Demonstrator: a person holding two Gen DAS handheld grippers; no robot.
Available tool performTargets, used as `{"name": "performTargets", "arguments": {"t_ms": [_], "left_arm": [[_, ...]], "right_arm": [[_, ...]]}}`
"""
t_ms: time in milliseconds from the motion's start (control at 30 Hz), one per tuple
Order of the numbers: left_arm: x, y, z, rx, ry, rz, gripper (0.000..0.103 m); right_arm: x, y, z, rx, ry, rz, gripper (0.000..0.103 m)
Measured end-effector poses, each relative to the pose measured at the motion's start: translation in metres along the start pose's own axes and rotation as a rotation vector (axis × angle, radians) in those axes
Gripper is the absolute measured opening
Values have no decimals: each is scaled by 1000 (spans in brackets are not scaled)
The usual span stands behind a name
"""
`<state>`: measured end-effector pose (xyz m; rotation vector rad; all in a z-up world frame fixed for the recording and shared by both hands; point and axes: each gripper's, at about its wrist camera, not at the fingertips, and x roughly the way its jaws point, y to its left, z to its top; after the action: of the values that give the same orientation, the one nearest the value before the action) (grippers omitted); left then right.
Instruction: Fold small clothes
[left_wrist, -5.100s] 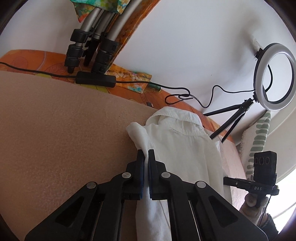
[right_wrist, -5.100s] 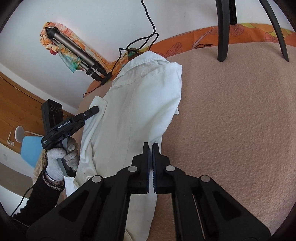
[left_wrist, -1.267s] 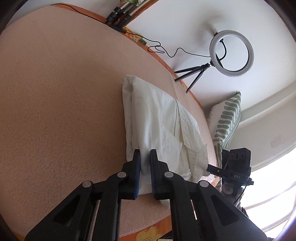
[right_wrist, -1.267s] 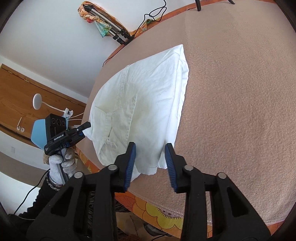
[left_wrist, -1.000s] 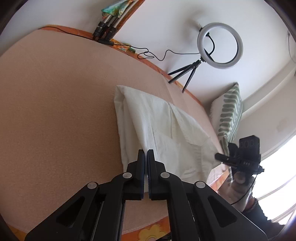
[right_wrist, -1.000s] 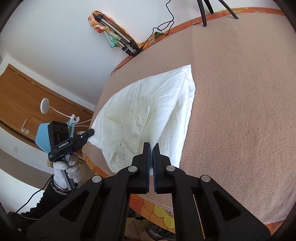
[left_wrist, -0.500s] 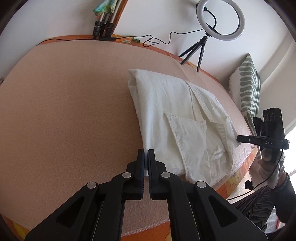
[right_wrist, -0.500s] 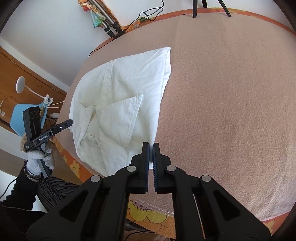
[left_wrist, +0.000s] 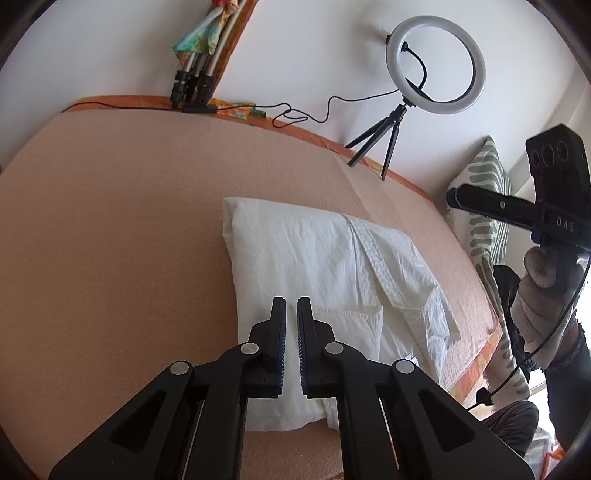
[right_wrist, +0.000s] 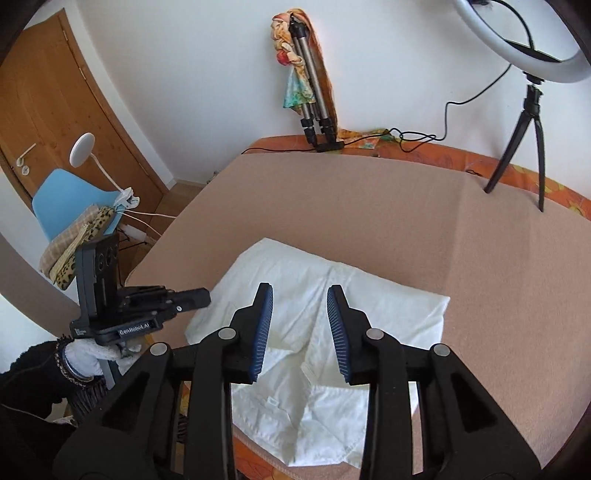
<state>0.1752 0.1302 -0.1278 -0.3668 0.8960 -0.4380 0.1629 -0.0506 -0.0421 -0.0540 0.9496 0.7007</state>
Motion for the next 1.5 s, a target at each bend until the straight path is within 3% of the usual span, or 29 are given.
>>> {"name": "performTargets", "arguments": {"t_ms": [133,300,500,700,867,1000,1033,1167,1300,1367,1500], "left_arm": [[19,3,-15,-17,80,-15,5],[20,6,-26,-21,82,-47,5],[17,4,-35,-12,70,-69,4],[15,-3,-38,26,64,-59,4],[3,-10,-35,22,91,-69,6],[-19,-11,-27,7,33,-63,38],[-25,-9,-26,-12,20,-65,42],[-41,3,-22,-77,-15,-57,49],[-44,26,-25,-258,-17,-99,51],[-41,37,-29,-330,0,-113,51],[-30,48,-39,-414,60,-140,51]], "right_arm": [[71,25,35,-54,99,19,22],[150,46,31,-118,224,-4,20],[191,46,24,-137,277,-35,19],[220,42,28,-139,301,-127,16],[187,32,38,-63,238,-120,16],[125,10,34,56,136,-63,19],[109,3,31,80,112,-55,22],[48,-28,9,154,16,-76,54],[6,-69,-20,277,-29,-70,57],[-4,-90,-36,331,-44,-77,68],[-8,-129,-67,431,-61,-61,68]]}}
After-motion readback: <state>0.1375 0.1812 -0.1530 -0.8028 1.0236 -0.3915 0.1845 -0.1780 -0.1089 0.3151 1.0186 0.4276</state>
